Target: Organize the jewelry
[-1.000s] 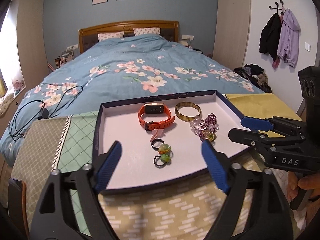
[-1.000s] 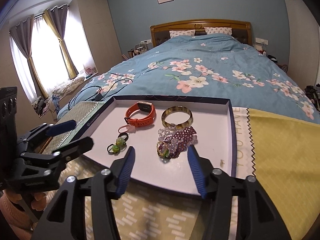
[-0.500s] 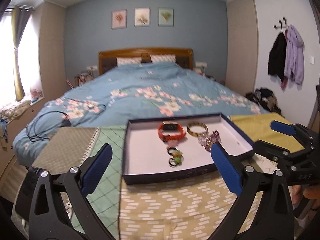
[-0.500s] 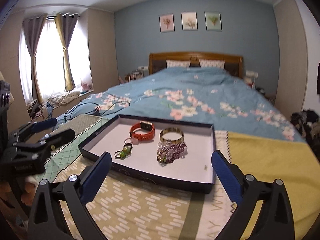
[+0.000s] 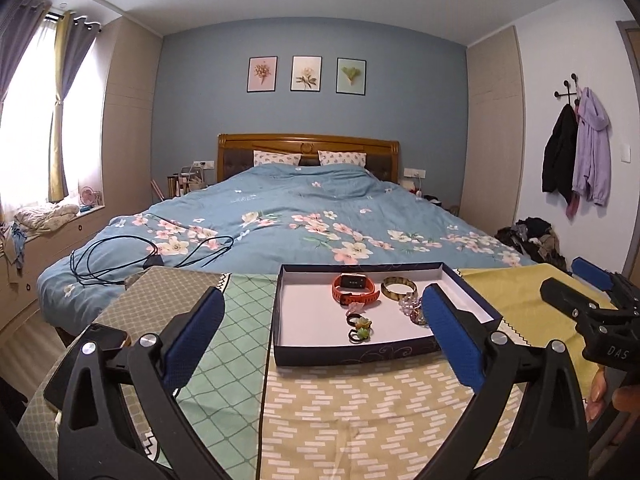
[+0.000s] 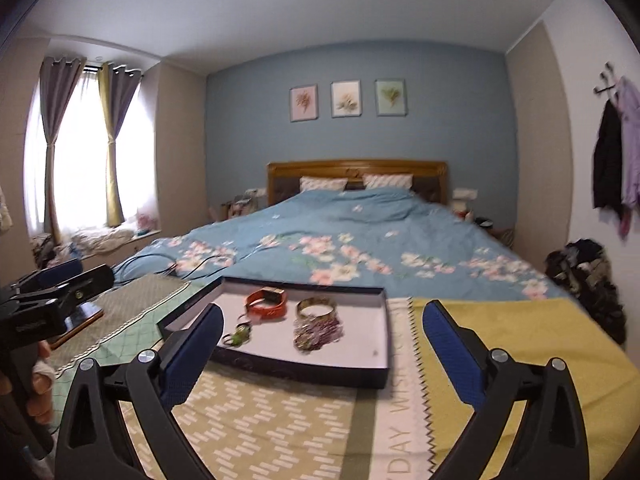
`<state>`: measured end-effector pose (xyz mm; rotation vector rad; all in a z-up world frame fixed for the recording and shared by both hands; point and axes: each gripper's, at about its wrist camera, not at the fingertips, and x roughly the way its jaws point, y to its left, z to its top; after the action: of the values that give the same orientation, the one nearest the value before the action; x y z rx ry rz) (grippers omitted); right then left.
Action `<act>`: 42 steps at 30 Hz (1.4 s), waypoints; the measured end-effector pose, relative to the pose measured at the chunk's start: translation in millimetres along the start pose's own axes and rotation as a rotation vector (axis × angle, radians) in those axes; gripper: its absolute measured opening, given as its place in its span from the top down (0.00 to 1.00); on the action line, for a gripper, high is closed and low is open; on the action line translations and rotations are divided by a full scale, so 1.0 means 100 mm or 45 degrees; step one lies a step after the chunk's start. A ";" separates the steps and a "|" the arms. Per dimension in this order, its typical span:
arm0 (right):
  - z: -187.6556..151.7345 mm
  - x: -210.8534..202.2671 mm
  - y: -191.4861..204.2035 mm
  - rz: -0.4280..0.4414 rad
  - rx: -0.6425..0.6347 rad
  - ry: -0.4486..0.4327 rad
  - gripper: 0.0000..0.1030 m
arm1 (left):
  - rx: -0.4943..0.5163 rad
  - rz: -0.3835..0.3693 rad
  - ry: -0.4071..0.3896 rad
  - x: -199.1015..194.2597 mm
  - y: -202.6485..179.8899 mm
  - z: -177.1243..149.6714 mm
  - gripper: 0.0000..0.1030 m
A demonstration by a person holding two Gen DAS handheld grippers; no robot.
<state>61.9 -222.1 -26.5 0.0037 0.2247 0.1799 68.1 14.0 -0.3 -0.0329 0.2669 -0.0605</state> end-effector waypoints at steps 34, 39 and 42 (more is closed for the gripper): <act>0.06 -0.33 0.01 -0.059 0.025 -0.069 0.06 | -0.020 0.035 -0.073 -0.36 -0.10 0.02 0.06; 0.07 -0.36 0.03 -0.060 0.019 -0.081 0.06 | -0.019 0.036 -0.079 -0.36 -0.09 0.02 0.06; 0.08 -0.36 0.04 -0.062 0.014 -0.083 0.06 | -0.020 0.036 -0.080 -0.36 -0.09 0.02 0.06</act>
<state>28.0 -224.3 -10.8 0.0147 0.1602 0.1296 33.2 7.4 11.3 -0.0463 0.2046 -0.0291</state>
